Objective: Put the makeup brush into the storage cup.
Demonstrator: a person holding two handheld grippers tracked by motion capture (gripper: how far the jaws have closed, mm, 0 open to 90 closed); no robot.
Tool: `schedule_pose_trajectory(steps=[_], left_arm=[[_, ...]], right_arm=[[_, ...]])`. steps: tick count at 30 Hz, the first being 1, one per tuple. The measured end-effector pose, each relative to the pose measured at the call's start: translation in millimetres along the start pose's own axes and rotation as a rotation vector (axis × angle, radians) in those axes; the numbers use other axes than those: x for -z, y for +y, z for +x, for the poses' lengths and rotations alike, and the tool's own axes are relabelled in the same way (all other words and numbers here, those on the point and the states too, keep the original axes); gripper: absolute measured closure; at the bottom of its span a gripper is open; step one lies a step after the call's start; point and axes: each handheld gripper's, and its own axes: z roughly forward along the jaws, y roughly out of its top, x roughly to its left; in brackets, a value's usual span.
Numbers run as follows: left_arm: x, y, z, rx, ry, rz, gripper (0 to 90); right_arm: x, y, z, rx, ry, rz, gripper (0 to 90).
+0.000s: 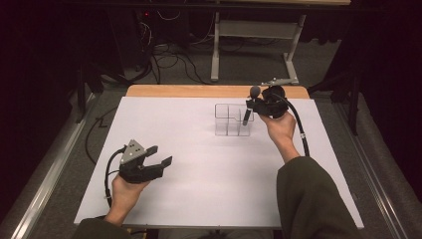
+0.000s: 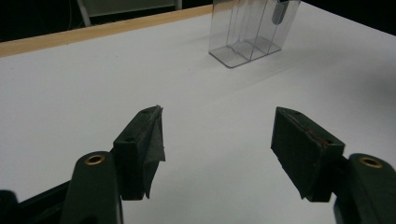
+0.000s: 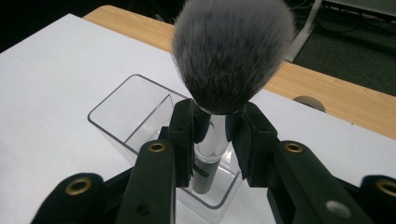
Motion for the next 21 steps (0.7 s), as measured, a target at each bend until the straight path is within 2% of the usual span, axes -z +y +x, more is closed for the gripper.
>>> schedule_pose_trajectory(steps=[21], left_arm=[[-0.4,0.0,-0.3,0.0,-0.003,-0.001,34.4]], right_arm=[[-8.8,-2.2,1.7,0.018,-0.014,0.034,71.6]])
